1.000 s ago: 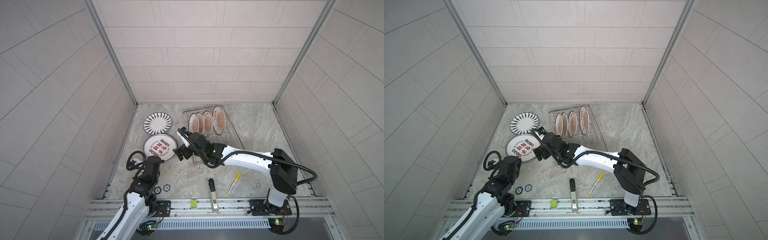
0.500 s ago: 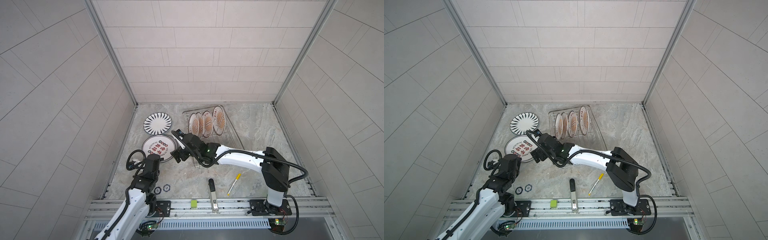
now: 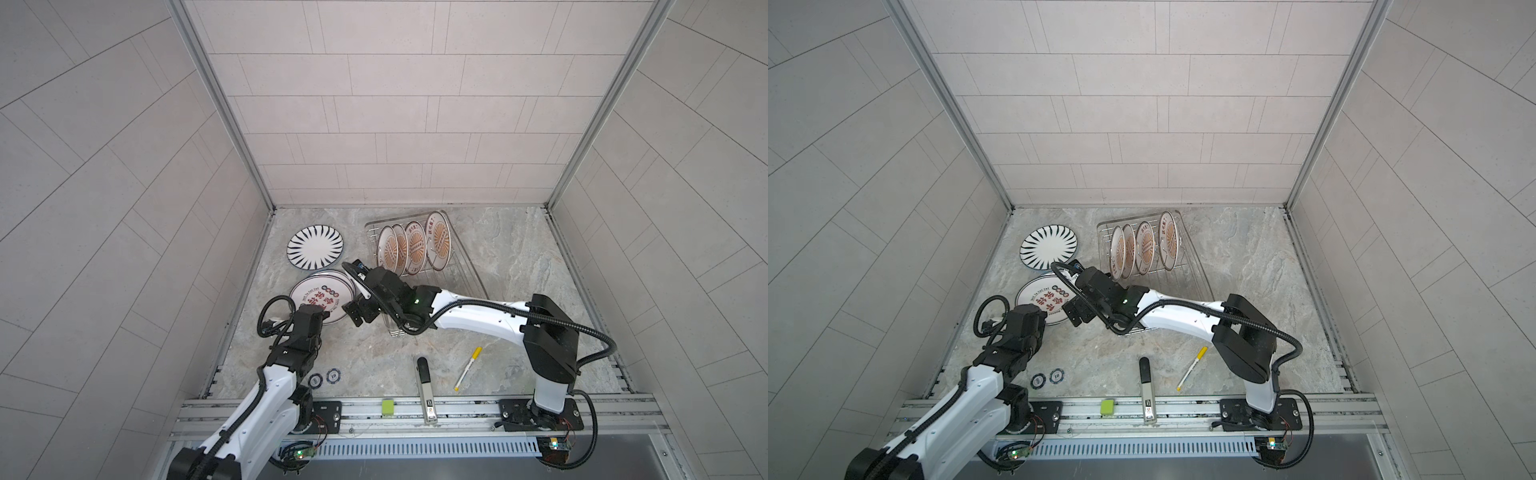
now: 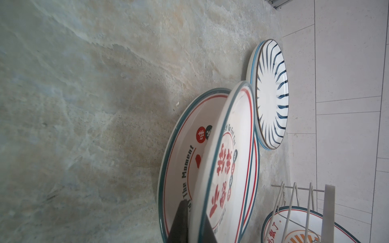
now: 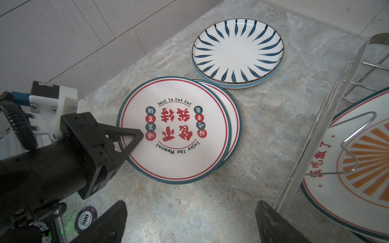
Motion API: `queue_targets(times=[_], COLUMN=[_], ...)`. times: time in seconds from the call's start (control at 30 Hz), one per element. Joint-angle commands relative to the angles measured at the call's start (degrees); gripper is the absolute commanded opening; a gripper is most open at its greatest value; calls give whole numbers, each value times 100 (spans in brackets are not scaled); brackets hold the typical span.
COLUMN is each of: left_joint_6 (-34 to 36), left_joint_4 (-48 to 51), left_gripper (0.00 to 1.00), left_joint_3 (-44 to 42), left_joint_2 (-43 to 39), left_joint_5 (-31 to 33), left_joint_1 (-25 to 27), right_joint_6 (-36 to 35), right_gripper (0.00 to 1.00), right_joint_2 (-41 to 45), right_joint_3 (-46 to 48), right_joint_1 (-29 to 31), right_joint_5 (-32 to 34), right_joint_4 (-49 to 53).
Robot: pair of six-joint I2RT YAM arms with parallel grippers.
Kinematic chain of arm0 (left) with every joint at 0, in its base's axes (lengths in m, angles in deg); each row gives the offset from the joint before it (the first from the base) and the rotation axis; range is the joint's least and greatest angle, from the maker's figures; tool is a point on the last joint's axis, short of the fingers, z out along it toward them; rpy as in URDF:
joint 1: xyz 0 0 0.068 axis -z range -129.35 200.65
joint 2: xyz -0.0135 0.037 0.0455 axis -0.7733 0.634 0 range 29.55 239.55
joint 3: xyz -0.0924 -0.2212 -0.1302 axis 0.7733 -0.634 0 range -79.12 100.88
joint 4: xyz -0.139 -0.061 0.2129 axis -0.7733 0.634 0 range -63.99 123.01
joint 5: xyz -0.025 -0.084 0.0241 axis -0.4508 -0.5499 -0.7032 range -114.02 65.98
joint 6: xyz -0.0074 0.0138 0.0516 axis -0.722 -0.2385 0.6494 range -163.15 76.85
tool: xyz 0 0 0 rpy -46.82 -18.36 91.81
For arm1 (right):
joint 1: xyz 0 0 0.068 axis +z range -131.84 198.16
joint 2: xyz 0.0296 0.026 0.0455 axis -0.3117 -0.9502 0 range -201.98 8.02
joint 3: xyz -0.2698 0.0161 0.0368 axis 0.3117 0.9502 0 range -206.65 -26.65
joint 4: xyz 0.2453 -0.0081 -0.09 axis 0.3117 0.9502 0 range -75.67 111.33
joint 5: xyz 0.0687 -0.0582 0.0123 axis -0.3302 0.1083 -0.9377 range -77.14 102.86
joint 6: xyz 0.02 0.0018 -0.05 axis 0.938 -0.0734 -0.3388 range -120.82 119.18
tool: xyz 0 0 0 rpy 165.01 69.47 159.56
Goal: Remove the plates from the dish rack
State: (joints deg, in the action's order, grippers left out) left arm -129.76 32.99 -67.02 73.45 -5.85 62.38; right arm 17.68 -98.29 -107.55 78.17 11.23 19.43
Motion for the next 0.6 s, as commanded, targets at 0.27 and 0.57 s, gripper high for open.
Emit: queue_targets(times=[0.27,0.57], left_joint_6=[-84,27], left_joint_4=[-472,-731], left_gripper=[14,20], left_joint_3=[22,18], left_joint_2=[265,660], left_joint_5=[-27,-161], left_joint_1=[-111,-158], right_joint_6=[-153,-171], right_gripper=[97,97], right_joint_2=[40,155], right_joint_3=[-84,31], right_joint_1=[37,37], right_joint_5=[357,391], right_joint_4=[272,237])
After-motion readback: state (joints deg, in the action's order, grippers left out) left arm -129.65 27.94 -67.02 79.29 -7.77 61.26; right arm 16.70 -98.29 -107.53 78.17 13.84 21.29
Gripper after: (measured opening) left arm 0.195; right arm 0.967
